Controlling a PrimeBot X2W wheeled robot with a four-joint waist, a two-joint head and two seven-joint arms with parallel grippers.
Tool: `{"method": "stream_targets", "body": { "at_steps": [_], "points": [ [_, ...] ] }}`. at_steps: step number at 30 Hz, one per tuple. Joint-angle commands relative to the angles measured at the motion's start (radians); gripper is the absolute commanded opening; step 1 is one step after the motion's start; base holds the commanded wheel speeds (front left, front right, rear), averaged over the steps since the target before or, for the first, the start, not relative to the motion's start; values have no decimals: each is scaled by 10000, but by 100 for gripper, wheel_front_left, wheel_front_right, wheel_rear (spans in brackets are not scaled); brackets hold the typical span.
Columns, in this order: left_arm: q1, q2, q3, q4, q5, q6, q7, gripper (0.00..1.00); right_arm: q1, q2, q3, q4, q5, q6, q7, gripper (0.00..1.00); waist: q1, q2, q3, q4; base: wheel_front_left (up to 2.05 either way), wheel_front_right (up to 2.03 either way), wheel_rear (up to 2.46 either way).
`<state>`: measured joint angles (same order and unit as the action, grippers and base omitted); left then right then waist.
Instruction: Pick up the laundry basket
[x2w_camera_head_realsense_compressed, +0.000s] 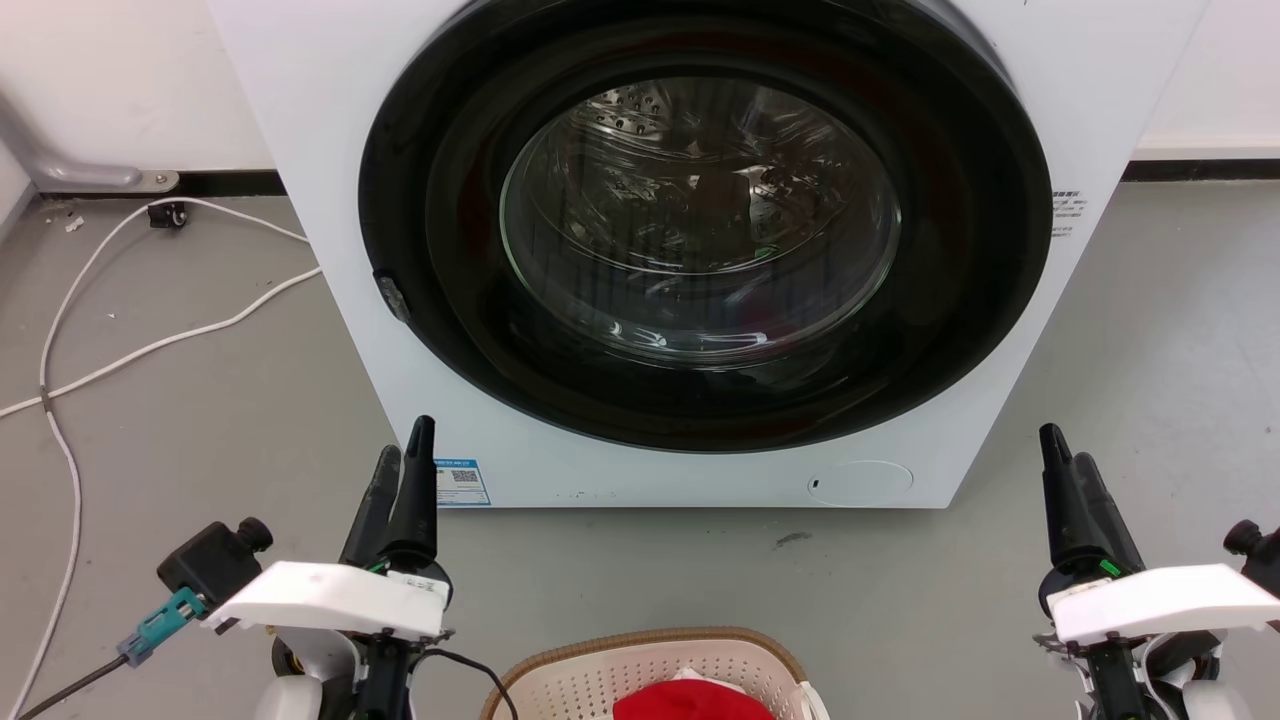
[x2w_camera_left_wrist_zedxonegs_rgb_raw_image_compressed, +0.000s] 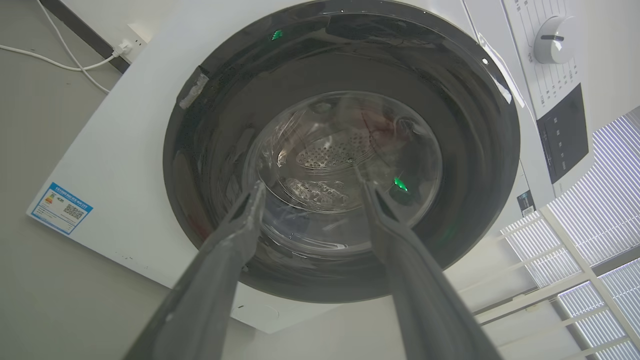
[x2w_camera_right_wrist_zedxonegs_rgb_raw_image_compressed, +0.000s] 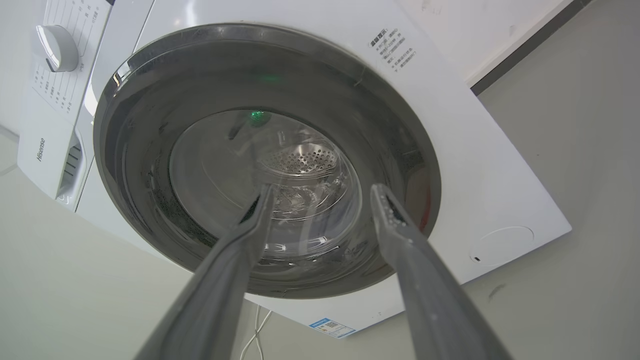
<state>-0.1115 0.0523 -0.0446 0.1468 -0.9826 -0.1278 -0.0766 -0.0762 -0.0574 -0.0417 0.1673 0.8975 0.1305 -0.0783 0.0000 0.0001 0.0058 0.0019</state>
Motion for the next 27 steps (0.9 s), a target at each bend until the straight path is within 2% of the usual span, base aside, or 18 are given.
{"method": "stream_targets", "body": {
  "at_steps": [1, 13, 27],
  "points": [
    [-285, 30, -64, -173, 337, 32, -102, 100, -136, -4, 19, -175, -382, 3, -83, 100, 0, -1, -2, 6, 0, 0, 0],
    [-289, 20, -456, -182, 2295, 132, -462, 100, -71, 14, 148, -148, -2647, 3, -445, 100, 0, -1, -35, 13, 0, 0, 0],
    [-312, 9, -736, -51, 4178, 396, -834, 100, -77, 38, 312, 132, -4595, 3, -825, 100, 0, -1, -9, 28, 0, 0, 0]
  ]
}}
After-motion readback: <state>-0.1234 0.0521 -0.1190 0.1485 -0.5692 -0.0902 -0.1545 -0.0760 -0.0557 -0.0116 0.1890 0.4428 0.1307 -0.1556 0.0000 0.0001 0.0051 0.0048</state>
